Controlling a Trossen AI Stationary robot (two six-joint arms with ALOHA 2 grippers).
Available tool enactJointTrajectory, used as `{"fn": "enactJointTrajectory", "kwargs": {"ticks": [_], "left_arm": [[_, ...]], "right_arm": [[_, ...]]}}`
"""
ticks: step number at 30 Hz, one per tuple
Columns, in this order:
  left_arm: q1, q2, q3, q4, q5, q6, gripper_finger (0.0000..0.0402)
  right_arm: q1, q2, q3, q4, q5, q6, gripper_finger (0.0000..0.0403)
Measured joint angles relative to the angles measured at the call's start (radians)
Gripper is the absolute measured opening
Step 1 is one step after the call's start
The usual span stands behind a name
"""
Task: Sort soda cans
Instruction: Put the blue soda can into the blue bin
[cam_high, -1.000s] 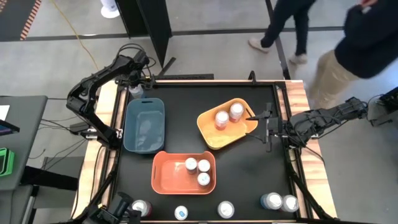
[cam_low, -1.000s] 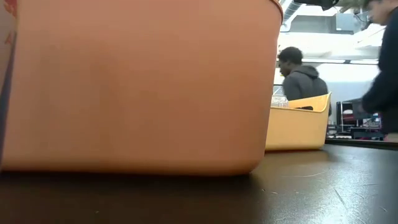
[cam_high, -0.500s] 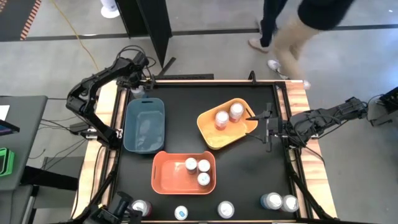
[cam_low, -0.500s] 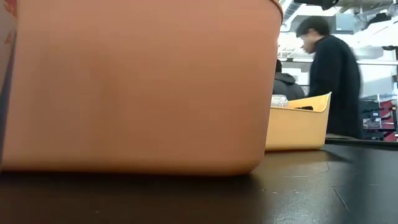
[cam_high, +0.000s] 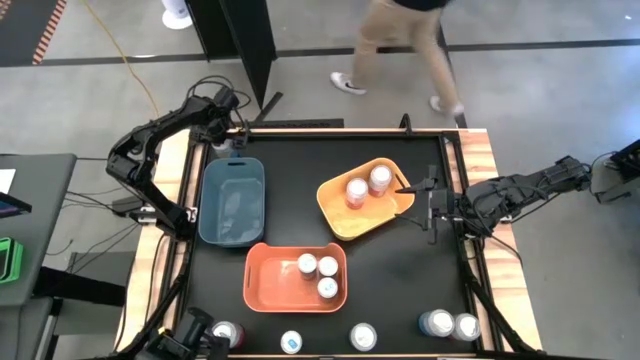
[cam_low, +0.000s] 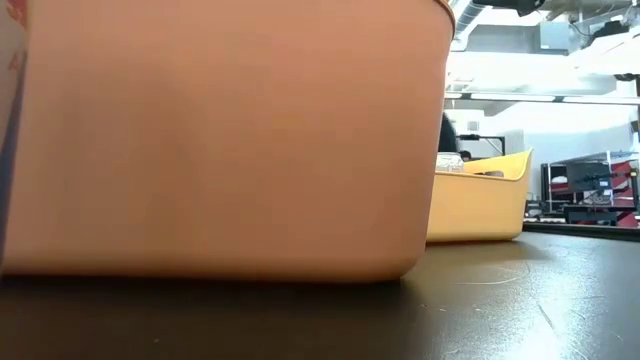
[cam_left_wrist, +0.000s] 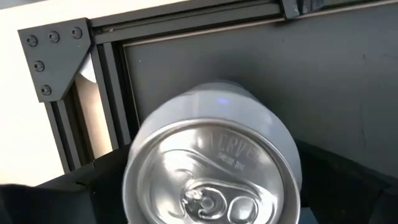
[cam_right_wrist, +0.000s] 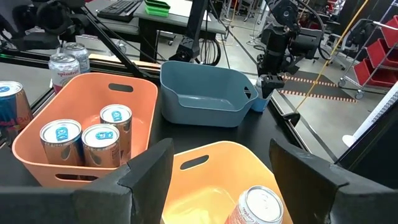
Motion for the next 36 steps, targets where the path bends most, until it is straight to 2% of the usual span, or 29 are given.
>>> {"fn": "enactJointTrajectory", "kwargs": {"ticks": [8, 23, 36], "left_arm": [[0.0, 0.0, 0.0, 0.015, -0.002, -0.004, 0.0301], [-0.019, 0.0, 0.001, 0.023, 0.033, 0.063, 0.03], [-0.084, 0.001, 0.006, 0.039, 0.053, 0.222, 0.03]], "right_arm": [[0.0, 0.0, 0.0, 0.0, 0.0, 0.0, 0.0281], [0.0, 0.0, 0.0, 0.0, 0.0, 0.0, 0.0281], [0.0, 0.0, 0.0, 0.0, 0.0, 0.0, 0.0281]]}}
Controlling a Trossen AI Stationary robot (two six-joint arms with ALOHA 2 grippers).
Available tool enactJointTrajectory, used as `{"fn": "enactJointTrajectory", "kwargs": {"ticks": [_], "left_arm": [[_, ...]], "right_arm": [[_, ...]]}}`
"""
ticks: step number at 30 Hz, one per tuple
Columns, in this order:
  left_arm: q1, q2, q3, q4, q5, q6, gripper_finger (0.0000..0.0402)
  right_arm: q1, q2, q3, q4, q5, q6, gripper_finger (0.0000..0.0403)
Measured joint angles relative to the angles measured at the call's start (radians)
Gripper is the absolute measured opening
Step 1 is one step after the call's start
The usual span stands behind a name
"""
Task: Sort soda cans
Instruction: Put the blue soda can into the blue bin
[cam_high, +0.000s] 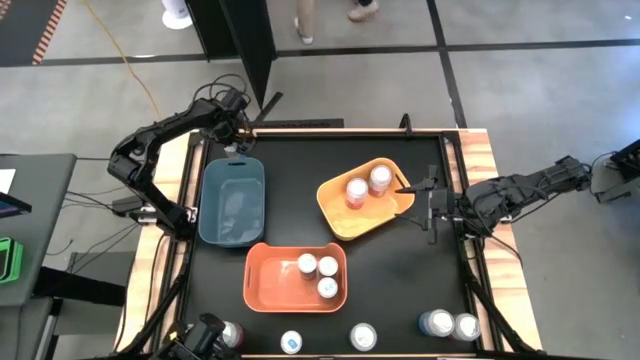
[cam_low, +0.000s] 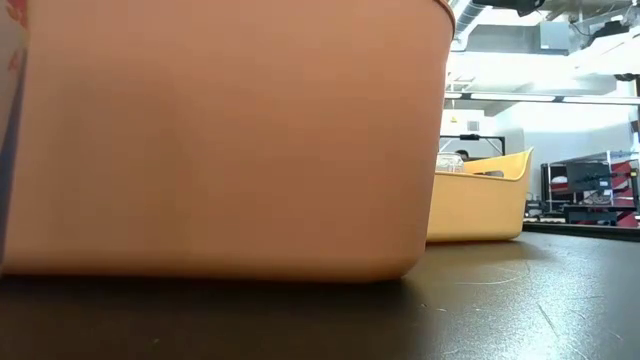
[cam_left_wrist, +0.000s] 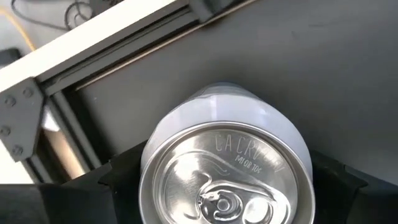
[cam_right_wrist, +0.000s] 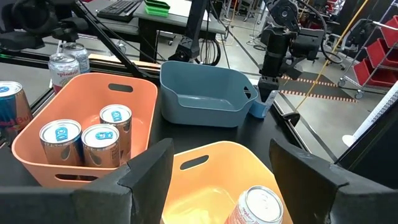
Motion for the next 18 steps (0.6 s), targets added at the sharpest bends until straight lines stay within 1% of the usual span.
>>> {"fn": "enactJointTrajectory", "kwargs": {"ticks": [9, 14, 18], "left_arm": [[-0.046, 0.002, 0.091, 0.023, 0.016, 0.043, 0.03], [-0.077, 0.001, 0.166, -0.07, 0.028, 0.044, 0.03], [-0.121, 0.001, 0.251, -0.137, -0.021, 0.045, 0.03]], "right_arm": [[0.0, 0.0, 0.0, 0.0, 0.0, -0.001, 0.0281], [0.0, 0.0, 0.0, 0.0, 0.0, -0.001, 0.0281], [0.0, 0.0, 0.0, 0.0, 0.0, -0.004, 0.0281]]}}
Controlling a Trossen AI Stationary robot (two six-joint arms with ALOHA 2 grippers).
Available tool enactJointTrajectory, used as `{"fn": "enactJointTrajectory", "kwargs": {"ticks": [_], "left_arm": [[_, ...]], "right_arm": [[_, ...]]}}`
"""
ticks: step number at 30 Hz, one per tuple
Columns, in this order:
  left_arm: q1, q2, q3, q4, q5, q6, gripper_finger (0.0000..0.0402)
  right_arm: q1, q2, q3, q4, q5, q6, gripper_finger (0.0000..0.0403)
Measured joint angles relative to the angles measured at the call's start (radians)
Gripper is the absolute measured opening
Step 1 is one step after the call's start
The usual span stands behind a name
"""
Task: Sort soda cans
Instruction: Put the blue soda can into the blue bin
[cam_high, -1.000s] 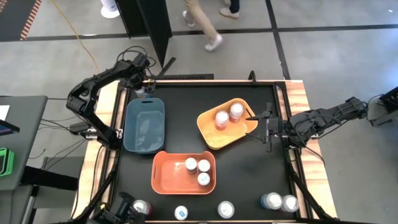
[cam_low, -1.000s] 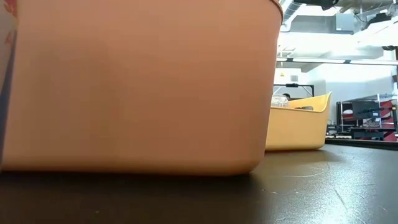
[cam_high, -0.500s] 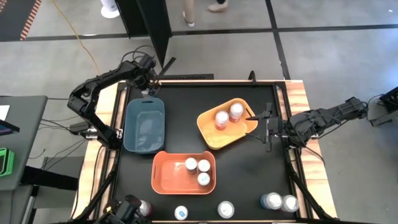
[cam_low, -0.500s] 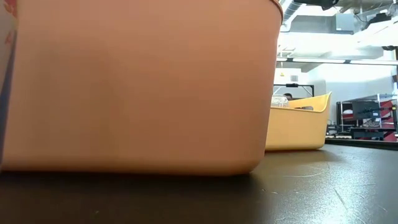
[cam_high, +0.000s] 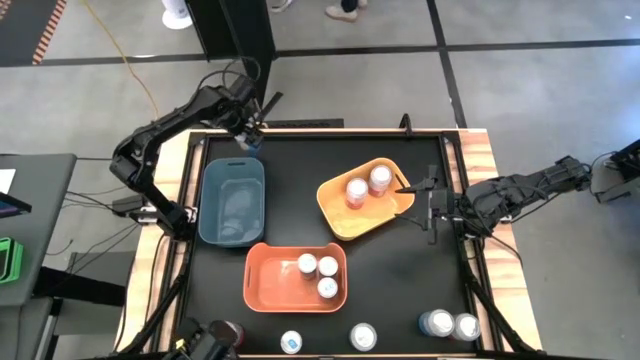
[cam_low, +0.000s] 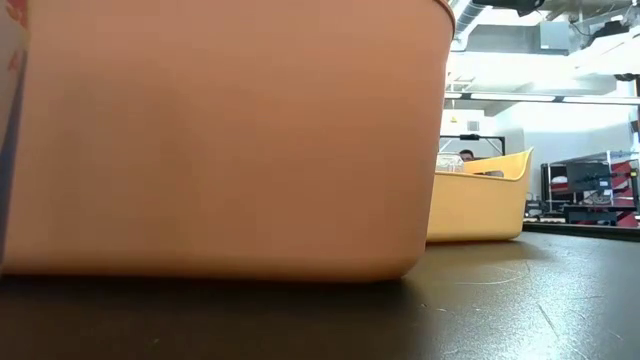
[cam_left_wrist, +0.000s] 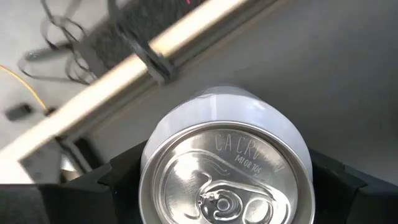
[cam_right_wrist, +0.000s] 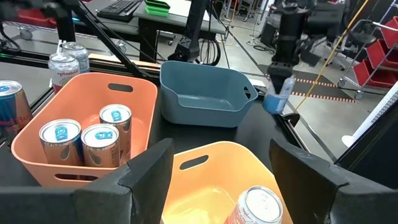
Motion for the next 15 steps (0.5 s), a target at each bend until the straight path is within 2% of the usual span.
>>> {"fn": "enactJointTrajectory", "kwargs": {"ticks": [7, 15], "left_arm": [[-0.078, -0.002, 0.197, -0.069, -0.015, -0.008, 0.03], [-0.222, -0.002, 0.327, -0.328, -0.086, -0.112, 0.03]], "right_arm": [[0.0, 0.0, 0.0, 0.0, 0.0, -0.003, 0.0281], [0.0, 0.0, 0.0, 0.0, 0.0, 0.001, 0.0281]]}}
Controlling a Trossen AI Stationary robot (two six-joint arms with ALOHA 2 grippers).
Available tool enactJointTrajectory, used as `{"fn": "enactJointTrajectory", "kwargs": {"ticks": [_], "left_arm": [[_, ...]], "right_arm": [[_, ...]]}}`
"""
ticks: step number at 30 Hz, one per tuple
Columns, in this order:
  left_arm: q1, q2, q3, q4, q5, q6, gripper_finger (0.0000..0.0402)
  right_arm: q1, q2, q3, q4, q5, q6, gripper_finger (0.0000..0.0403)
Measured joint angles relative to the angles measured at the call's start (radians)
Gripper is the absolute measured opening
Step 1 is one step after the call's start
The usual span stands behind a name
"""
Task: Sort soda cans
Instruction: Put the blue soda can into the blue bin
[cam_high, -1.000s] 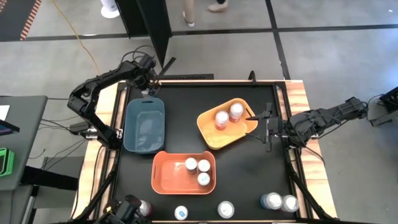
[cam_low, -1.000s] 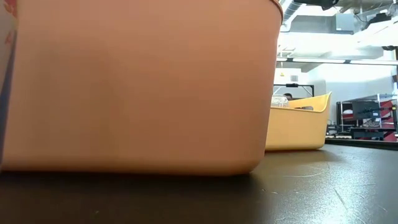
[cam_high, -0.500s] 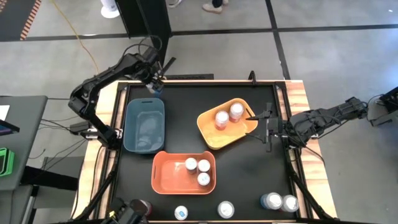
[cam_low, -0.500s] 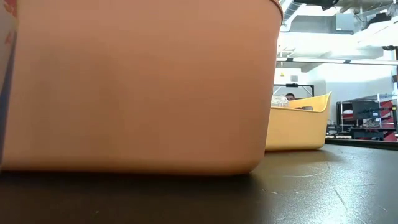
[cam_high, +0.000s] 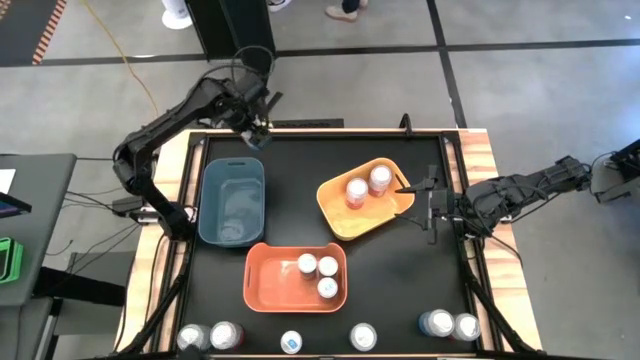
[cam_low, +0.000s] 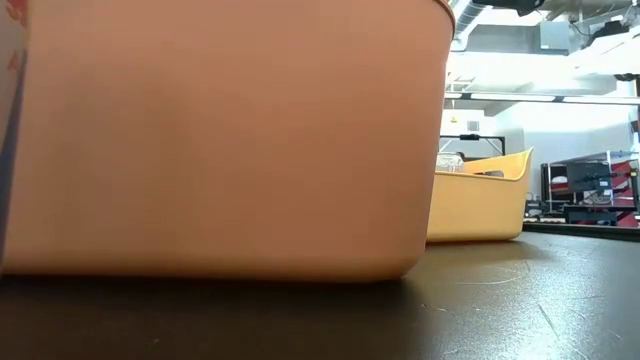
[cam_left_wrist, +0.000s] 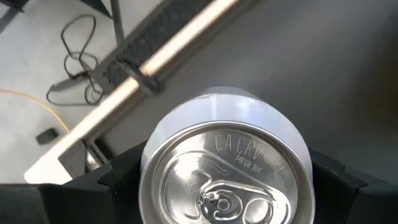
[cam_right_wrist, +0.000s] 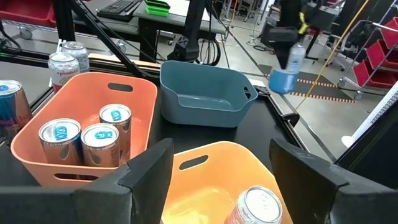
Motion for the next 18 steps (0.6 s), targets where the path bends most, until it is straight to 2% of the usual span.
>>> {"fn": "enactJointTrajectory", "kwargs": {"ticks": [9, 18], "left_arm": [[-0.179, -0.001, 0.039, -0.199, -0.036, -0.202, 0.0299], [-0.274, -0.076, -0.029, -0.194, -0.033, -0.355, 0.0299]], "right_arm": [[0.0, 0.0, 0.0, 0.0, 0.0, 0.007, 0.0281], [0.001, 0.0, 0.0, -0.022, 0.0, 0.038, 0.0281]]}}
